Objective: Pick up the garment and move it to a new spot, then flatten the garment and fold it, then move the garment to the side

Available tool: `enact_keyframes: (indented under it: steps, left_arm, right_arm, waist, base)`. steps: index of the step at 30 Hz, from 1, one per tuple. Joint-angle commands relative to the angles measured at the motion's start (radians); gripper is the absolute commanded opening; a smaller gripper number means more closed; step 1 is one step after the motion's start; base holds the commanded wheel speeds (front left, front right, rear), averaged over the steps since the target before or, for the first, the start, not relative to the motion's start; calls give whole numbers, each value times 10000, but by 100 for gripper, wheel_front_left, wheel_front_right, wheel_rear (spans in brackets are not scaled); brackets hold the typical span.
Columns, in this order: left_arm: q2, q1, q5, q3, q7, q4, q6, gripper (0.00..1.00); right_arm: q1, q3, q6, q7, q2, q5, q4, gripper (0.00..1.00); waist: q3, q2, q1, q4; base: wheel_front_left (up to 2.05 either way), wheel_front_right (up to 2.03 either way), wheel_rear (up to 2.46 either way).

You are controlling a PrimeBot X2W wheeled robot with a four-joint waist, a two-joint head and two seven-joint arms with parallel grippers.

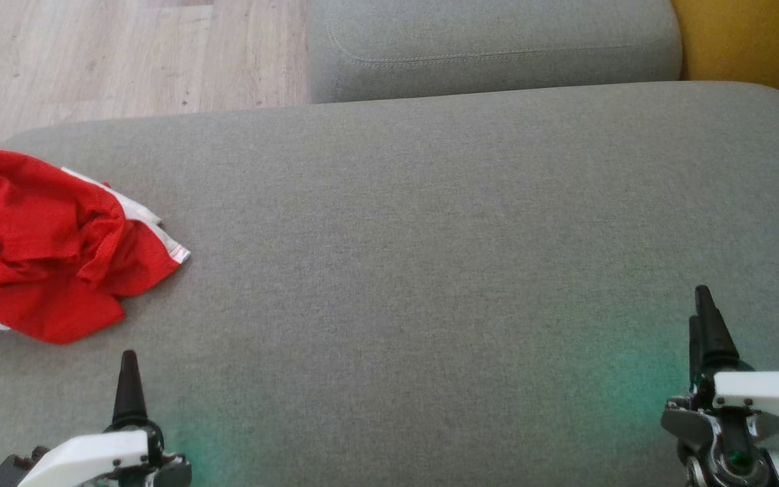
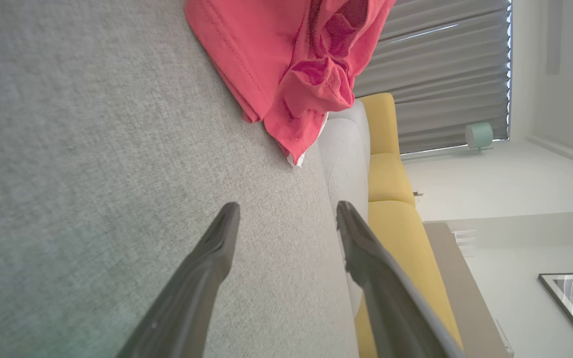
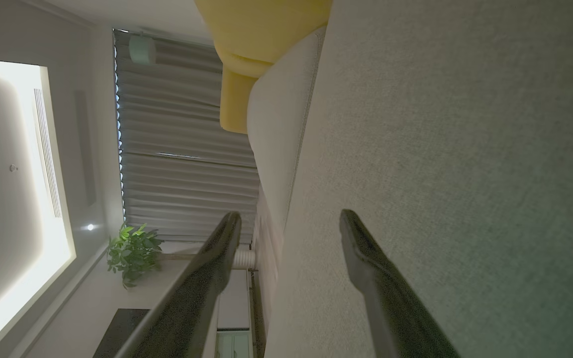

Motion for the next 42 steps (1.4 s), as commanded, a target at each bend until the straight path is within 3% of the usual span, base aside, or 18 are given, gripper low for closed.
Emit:
enact_keyframes:
  steps: [1,42]
  left_arm:
    - [154,-564,371,-31,-100,-367,-12,100]
    - [402,-743,5700,-717,-1274,-185,220,100]
  right_arm:
    - [-654,117,15,-133,-131,-352,-294,100]
    - [-1240,973,40,-1309,-53,-5837,296,100]
  waist:
    - [11,0,0,-4]
    - [104,0,0,-107]
  base:
    - [0,0,0]
    - [0,0,0]
